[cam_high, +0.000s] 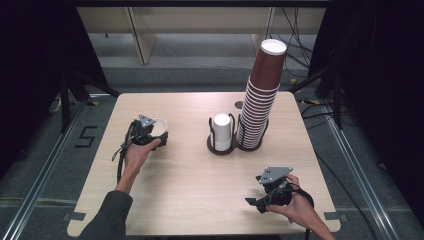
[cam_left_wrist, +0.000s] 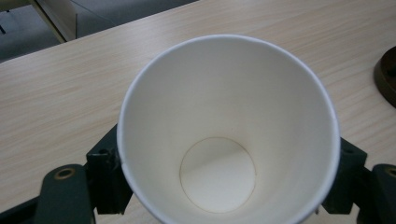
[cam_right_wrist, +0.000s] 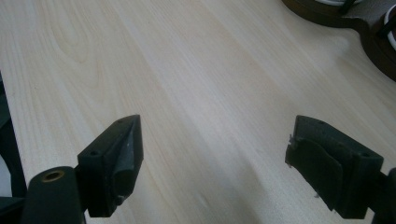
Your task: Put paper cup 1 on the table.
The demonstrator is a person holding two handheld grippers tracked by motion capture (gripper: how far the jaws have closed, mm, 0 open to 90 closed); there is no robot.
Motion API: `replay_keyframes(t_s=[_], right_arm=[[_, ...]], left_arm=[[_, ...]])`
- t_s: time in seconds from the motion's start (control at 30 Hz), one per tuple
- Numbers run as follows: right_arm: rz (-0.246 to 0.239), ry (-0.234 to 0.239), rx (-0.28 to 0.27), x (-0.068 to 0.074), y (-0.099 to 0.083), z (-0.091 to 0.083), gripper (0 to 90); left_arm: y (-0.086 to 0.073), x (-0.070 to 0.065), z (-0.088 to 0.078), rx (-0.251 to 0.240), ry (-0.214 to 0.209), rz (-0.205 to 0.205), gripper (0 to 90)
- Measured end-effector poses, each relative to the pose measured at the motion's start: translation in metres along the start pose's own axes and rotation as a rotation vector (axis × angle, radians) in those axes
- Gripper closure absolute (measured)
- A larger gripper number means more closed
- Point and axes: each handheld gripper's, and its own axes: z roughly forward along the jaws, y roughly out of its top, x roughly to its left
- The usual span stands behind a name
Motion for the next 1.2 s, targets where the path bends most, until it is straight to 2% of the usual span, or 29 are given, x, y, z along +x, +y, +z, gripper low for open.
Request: replay_keyframes(t_s=[0.03,0.13,0.17,0.3,0.33,0.4,0.6,0.67,0.7,0.9,1.0,1.03,1.07,1.1,1.13,1.17,1.2], right_arm=[[0.023,0.000,0.006,0.002,0.000,-0.001,18.4],[0.012,0.001,0.006,0.001,-0.001,0.000,18.4],[0.041,0.001,0.013,0.003,-0.001,-0.001,18.5],[0.006,-0.005,0.000,0.001,-0.001,-0.001,18.4],[0.026,-0.001,-0.005,0.002,-0.002,0.000,18.4],[0.022,0.003,0.004,0.002,-0.002,-0.002,18.5],[0.025,0.008,-0.006,0.002,-0.002,-0.001,18.4],[0.011,0.009,0.001,0.001,-0.002,-0.002,18.5],[0.026,0.006,-0.004,0.002,-0.002,-0.001,18.5],[0.028,0.006,0.010,0.002,-0.002,-0.003,18.4],[0.034,0.001,-0.004,0.003,-0.002,-0.002,18.4],[0.040,0.002,-0.003,0.003,-0.002,-0.002,18.4],[0.021,-0.001,-0.010,0.002,-0.002,-0.002,18.4],[0.027,-0.002,-0.009,0.002,-0.002,-0.003,18.3],[0.022,-0.004,-0.014,0.001,-0.003,-0.003,18.3],[0.011,-0.011,-0.019,-0.001,-0.003,-0.003,18.3],[0.011,-0.011,-0.019,-0.001,-0.003,-0.003,18.3]], left_arm=[[0.000,-0.001,0.005,-0.010,0.005,-0.021,22.2],[-0.001,0.000,0.008,0.009,0.014,-0.008,21.9],[-0.002,0.001,0.011,0.012,0.010,-0.020,21.6],[-0.004,0.001,0.014,0.017,0.004,-0.016,20.0],[-0.005,0.001,0.015,0.013,0.006,-0.020,19.0],[-0.006,0.001,0.016,0.016,0.005,-0.028,13.6],[-0.010,0.001,0.016,0.011,-0.010,-0.043,14.6],[-0.012,0.003,0.015,0.012,-0.006,-0.054,14.6],[-0.013,0.003,0.014,0.011,-0.004,-0.060,14.6],[-0.020,0.006,0.007,-0.005,-0.032,-0.090,14.6],[-0.024,0.005,0.001,-0.014,-0.055,-0.100,14.7],[-0.026,0.004,0.000,-0.029,-0.070,-0.128,14.6],[-0.027,0.004,-0.004,-0.022,-0.076,-0.144,14.6],[-0.028,0.003,-0.007,-0.025,-0.082,-0.141,14.6],[-0.029,0.003,-0.010,-0.015,-0.081,-0.115,14.6],[-0.032,0.001,-0.017,-0.025,-0.079,-0.120,14.6],[-0.032,0.001,-0.017,-0.025,-0.079,-0.120,14.6]])
